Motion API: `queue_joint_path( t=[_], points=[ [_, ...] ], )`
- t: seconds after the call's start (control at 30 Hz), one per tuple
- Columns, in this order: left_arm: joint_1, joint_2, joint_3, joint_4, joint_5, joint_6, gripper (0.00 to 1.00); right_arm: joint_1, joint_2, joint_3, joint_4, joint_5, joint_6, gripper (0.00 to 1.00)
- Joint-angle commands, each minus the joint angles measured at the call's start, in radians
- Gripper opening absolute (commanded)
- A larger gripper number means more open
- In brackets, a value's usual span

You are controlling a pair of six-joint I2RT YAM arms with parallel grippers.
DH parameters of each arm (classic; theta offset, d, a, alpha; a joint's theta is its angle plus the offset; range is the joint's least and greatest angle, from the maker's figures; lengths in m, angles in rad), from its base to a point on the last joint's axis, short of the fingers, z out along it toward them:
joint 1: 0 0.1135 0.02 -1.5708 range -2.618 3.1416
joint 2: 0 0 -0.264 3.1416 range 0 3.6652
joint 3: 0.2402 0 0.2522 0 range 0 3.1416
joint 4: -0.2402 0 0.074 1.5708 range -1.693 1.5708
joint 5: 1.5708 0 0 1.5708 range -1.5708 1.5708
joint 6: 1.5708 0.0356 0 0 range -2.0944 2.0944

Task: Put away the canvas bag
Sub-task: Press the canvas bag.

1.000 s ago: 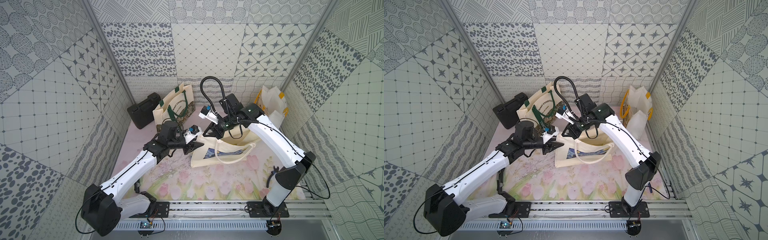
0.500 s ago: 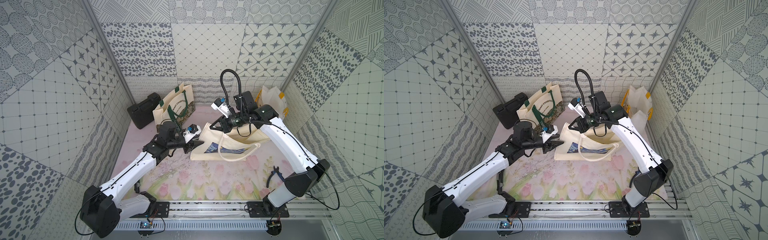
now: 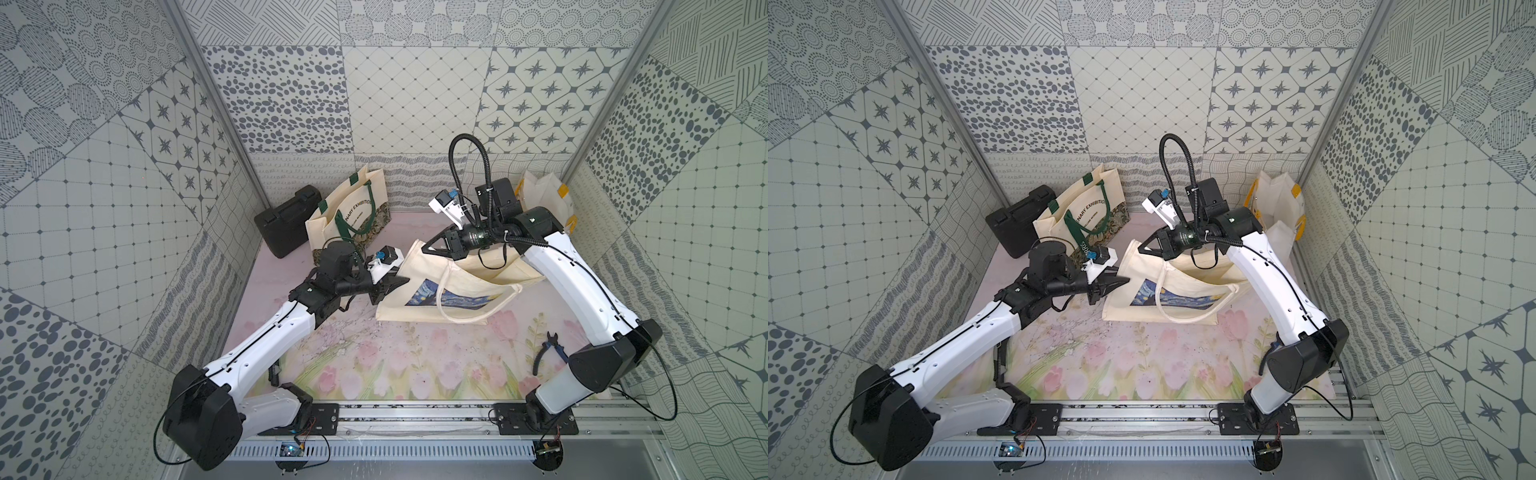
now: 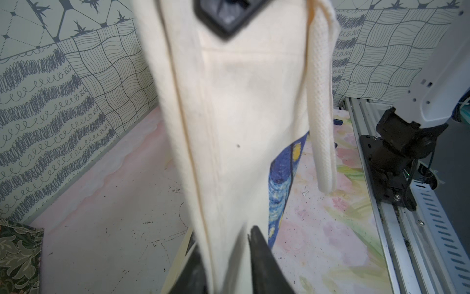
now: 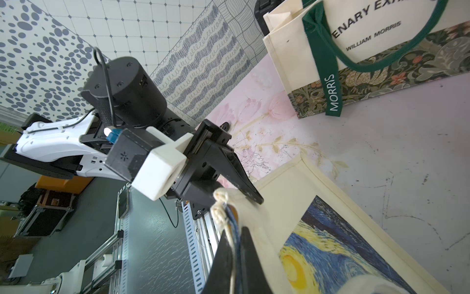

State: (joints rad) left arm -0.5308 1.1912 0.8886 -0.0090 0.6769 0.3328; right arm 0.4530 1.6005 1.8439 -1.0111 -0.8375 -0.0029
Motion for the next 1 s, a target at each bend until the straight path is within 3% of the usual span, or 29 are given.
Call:
queue_joint_path(
  t=[0.0, 0.07, 0.13, 0.27, 0.3, 0.33, 0.37, 0.4, 0.5, 0.6, 0.67, 0.7, 0.8, 0.83, 0.87, 0.97],
  points=[
    [-0.002, -0.009, -0.034, -0.008, 0.043, -0.042, 0.44, -0.033, -0.051, 0.065, 0.103, -0.026, 0.013, 0.0],
    [-0.004, -0.007, -0.043, -0.006, 0.048, -0.043, 0.37, -0.045, -0.055, 0.067, 0.118, -0.037, 0.027, 0.0],
    [-0.005, -0.003, -0.048, -0.006, 0.062, -0.04, 0.0, -0.06, -0.063, 0.061, 0.152, -0.06, 0.054, 0.0],
    [-0.008, 0.0, -0.052, -0.004, 0.067, -0.051, 0.03, -0.088, -0.081, 0.036, 0.236, -0.113, 0.128, 0.0],
    [-0.009, 0.001, -0.052, -0.004, 0.063, -0.055, 0.18, -0.098, -0.087, 0.027, 0.266, -0.129, 0.151, 0.0],
    [-0.009, 0.002, -0.053, -0.003, 0.061, -0.058, 0.26, -0.108, -0.092, 0.019, 0.295, -0.144, 0.176, 0.0],
    [-0.011, 0.001, -0.054, -0.003, 0.06, -0.057, 0.26, -0.115, -0.096, 0.013, 0.318, -0.157, 0.198, 0.0],
    [-0.011, -0.001, -0.056, -0.002, 0.059, -0.057, 0.25, -0.125, -0.102, 0.002, 0.355, -0.175, 0.23, 0.0],
    [-0.013, 0.0, -0.062, -0.002, 0.068, -0.053, 0.0, -0.149, -0.115, -0.027, 0.461, -0.224, 0.319, 0.0],
    [-0.012, -0.002, -0.068, 0.0, 0.077, -0.059, 0.0, -0.158, -0.123, -0.039, 0.534, -0.245, 0.383, 0.0],
    [-0.014, -0.007, -0.081, 0.01, 0.07, -0.07, 0.23, -0.16, -0.124, -0.03, 0.534, -0.247, 0.388, 0.0],
    [-0.013, -0.012, -0.087, 0.015, 0.07, -0.073, 0.26, -0.16, -0.123, -0.024, 0.533, -0.247, 0.388, 0.0],
    [-0.015, -0.019, -0.105, 0.017, 0.064, -0.076, 0.24, -0.163, -0.123, -0.008, 0.523, -0.245, 0.386, 0.0],
    [-0.015, -0.021, -0.11, 0.018, 0.062, -0.08, 0.2, -0.165, -0.122, -0.002, 0.518, -0.244, 0.384, 0.0],
    [-0.015, -0.023, -0.115, 0.018, 0.063, -0.083, 0.03, -0.167, -0.123, 0.005, 0.511, -0.244, 0.38, 0.0],
    [-0.017, -0.029, -0.14, 0.023, 0.082, -0.089, 0.0, -0.168, -0.125, 0.017, 0.491, -0.237, 0.366, 0.0]
  ],
)
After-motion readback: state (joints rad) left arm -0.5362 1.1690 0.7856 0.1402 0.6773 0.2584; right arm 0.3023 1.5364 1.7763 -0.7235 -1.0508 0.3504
